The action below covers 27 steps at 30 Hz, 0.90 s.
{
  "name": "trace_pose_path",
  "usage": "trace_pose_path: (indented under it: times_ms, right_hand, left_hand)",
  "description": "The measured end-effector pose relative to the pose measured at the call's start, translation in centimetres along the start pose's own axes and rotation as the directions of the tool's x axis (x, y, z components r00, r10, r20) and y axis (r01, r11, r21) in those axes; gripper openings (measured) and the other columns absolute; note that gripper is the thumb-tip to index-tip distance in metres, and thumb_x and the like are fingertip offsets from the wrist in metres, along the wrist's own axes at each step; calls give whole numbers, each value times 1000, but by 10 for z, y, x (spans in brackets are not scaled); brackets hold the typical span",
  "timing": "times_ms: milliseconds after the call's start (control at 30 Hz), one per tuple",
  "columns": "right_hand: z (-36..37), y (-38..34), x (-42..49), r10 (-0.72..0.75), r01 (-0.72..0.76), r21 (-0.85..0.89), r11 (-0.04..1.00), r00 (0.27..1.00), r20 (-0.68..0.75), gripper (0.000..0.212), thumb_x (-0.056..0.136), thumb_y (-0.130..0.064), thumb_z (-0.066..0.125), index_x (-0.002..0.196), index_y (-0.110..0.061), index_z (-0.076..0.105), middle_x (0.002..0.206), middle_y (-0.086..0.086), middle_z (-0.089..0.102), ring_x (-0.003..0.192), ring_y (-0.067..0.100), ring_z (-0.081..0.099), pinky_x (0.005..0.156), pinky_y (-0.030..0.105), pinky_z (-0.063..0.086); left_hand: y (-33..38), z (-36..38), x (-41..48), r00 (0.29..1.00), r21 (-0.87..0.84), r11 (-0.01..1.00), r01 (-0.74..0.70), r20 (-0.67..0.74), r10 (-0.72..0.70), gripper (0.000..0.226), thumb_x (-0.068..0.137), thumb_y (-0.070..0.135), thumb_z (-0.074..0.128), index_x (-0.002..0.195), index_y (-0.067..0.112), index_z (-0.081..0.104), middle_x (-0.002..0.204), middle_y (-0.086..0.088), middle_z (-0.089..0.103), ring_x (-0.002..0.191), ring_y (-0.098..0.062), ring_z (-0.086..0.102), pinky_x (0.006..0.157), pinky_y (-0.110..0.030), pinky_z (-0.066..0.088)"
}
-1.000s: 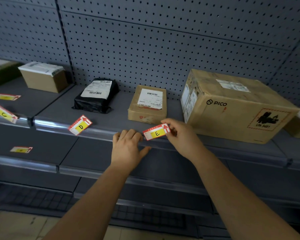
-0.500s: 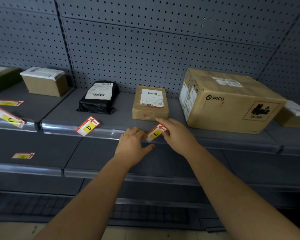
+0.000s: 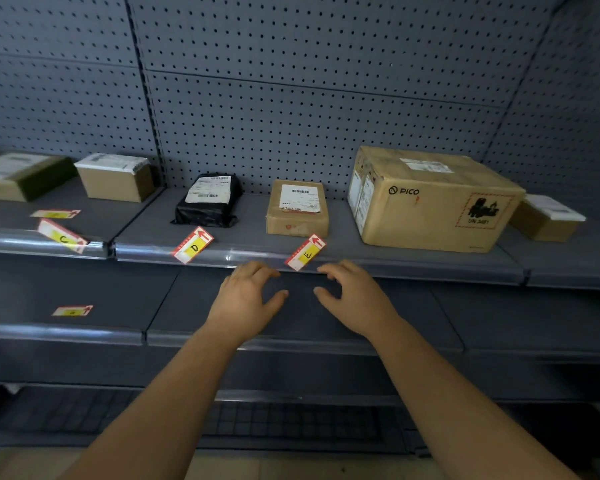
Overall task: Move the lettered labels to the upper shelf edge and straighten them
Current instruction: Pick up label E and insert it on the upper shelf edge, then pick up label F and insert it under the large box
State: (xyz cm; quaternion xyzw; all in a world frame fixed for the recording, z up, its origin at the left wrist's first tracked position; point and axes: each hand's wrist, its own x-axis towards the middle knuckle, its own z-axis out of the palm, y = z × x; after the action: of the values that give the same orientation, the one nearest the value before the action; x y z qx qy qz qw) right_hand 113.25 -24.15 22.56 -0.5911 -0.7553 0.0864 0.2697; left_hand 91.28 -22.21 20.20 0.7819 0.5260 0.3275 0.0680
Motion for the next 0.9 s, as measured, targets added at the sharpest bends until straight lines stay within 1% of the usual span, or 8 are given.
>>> trace_pose_path:
  times_ms: [100, 167, 233, 367, 500, 667, 800, 900]
  right_hand:
    - [8, -15, -27, -7, 7, 42, 999, 1000, 7, 40, 91, -44, 57, 126, -26, 58, 119, -8, 54, 111, 9, 51, 92, 33, 47]
    - [14, -29, -43, -22, 22, 77, 997, 1000, -2, 41, 90, -45, 58, 125, -26, 59, 118, -7, 55, 110, 10, 52, 91, 33, 47]
    - [22, -46, -59, -44, 44, 108, 993, 999, 0, 41, 89, -47, 58, 124, -25, 59, 116, -7, 55, 109, 11, 52, 90, 33, 47]
    - [39, -89, -84, -106, 102, 157, 982, 994, 18, 42, 89, -45, 61, 125, -24, 59, 115, -6, 56, 110, 12, 52, 90, 33, 47]
    - [50, -141, -87, -145, 130, 200, 971, 987, 65, 48, 87, -53, 58, 128, -27, 57, 118, -8, 54, 113, 11, 51, 94, 36, 47]
    - [76, -209, -72, -204, 181, 209, 961, 974, 94, 48, 88, -54, 56, 129, -30, 54, 120, -11, 52, 115, 8, 49, 94, 37, 47]
    - [109, -268, -51, -227, 203, 193, 960, 968, 110, 46, 90, -51, 57, 131, -31, 53, 121, -12, 51, 116, 7, 48, 94, 31, 45]
    - [133, -312, -29, -222, 199, 184, 963, 968, 117, 47, 90, -52, 57, 132, -31, 52, 124, -12, 50, 118, 7, 46, 97, 32, 43]
  left_hand:
    - [6, -19, -34, 1000, -5, 1000, 11, 24, -11, 42, 84, 49, 56, 114, 21, 60, 116, 5, 57, 112, -17, 48, 95, -41, 42]
    - [7, -34, -58, 999, 23, 1000, 19, 35, -19, 51, 81, 58, 47, 113, 20, 61, 115, 4, 57, 110, -18, 50, 93, -42, 44]
    - [5, -50, -84, 998, 46, 998, 45, 35, -47, 57, 79, 61, 42, 112, 19, 61, 114, 3, 58, 109, -20, 51, 92, -42, 44]
    - [-6, -89, -134, 995, 101, 990, 97, 26, -100, 54, 81, 60, 45, 114, 19, 60, 116, 2, 57, 109, -20, 50, 92, -42, 44]
    - [-29, -135, -165, 991, 144, 980, 137, -19, -136, 47, 84, 55, 52, 116, 21, 60, 118, 2, 56, 112, -19, 49, 94, -43, 43]
    - [-75, -185, -182, 983, 145, 974, 174, -89, -163, 38, 86, 45, 59, 115, 20, 61, 116, 3, 57, 111, -19, 50, 97, -41, 40]
    - [-139, -219, -190, 978, 147, 968, 201, -89, -189, 44, 84, 54, 52, 114, 23, 60, 115, 6, 56, 108, -18, 50, 93, -44, 43]
    - [-186, -250, -189, 976, 130, 970, 204, -105, -191, 52, 81, 60, 44, 113, 23, 60, 114, 6, 57, 107, -17, 51, 90, -44, 45]
